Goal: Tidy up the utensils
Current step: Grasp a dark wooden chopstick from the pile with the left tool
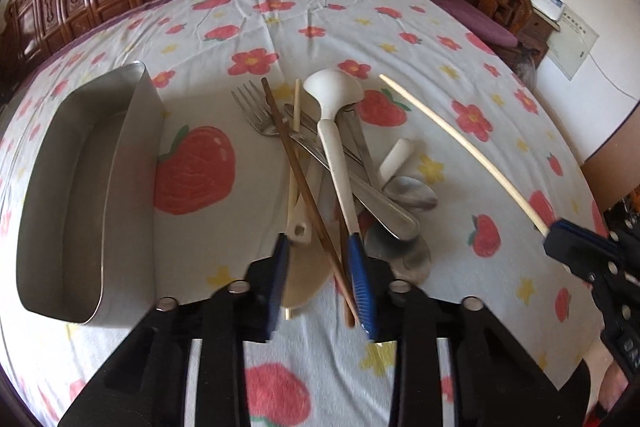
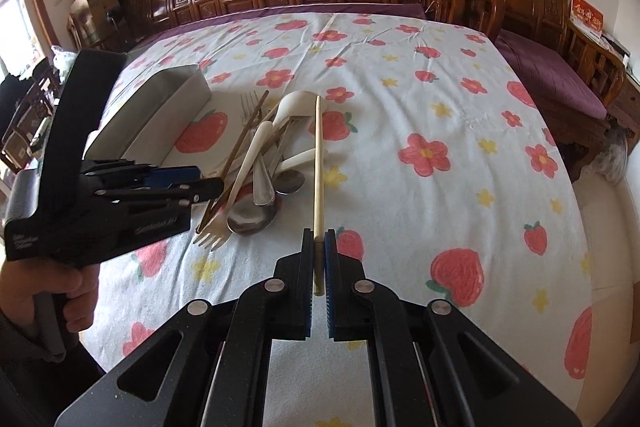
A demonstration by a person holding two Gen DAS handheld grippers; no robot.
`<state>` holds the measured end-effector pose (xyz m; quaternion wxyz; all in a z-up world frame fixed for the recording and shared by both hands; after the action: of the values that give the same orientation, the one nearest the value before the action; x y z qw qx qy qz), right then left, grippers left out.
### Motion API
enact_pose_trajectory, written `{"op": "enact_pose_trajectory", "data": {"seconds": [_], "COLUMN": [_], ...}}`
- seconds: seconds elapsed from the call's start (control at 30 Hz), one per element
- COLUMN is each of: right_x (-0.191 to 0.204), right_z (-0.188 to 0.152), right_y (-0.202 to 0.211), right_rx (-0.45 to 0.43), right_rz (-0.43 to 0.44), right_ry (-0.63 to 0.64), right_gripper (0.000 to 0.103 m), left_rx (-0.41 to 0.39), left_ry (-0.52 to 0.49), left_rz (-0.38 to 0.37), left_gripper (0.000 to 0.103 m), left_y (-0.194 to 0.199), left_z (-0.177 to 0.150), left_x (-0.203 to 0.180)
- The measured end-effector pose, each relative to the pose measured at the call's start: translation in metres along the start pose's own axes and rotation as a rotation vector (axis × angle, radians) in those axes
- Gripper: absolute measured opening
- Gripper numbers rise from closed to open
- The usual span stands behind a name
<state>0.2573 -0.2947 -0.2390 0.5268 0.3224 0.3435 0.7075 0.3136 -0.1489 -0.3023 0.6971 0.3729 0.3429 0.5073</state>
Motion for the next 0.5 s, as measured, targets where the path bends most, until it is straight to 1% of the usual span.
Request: {"op": "enact_pose_trajectory", "data": {"seconds": [0.2, 0.3, 0.43, 0.47, 0.5], "right_x": [0.003, 0.003, 0.002, 0.002, 0.001], "right_z": [0.002, 0.002, 0.003, 0.004, 0.004], "right_y": [0.003, 0.004, 0.006, 0.006, 0.006], "right_rx": [-0.007, -0.009, -0.012, -0.013, -0.014], "right_rz": [0.008, 0.009, 0.008, 0.008, 0.008], "right_ry": [0.002, 0.000, -0.002, -0.003, -0.004], "right_gripper": [0.006, 0.006, 0.006, 0.006, 0.006], "left_rx": [0.025, 0.039, 0.054, 0.060, 0.059], "left_ry": [0.001, -0.005, -0.010, -0.011, -0.019], "left_rz": [0.019, 0.038, 0.046, 0.049, 0.054], "left_gripper": [0.023, 0.024, 0.024, 0.023, 0.020], "left_y": [-0.008, -0.010, -0.012, -0.013, -0.013], "left_z": [0.004, 0.001, -0.001, -0.002, -0.003], "left_x": [-0.003, -0.007, -0.010, -0.010, -0.011]}}
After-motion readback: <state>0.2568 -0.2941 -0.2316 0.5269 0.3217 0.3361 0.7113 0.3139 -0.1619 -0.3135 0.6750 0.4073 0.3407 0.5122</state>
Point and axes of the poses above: each gripper's, at about its wrist camera, not at the fingertips, and y roughly against the way its jaws point, x to its left, z to its top, the point moved 6 cm from there along -y, roughly the way its jaws point, and after that the axes turned 2 degrees about -z, right-handed, at the moved point
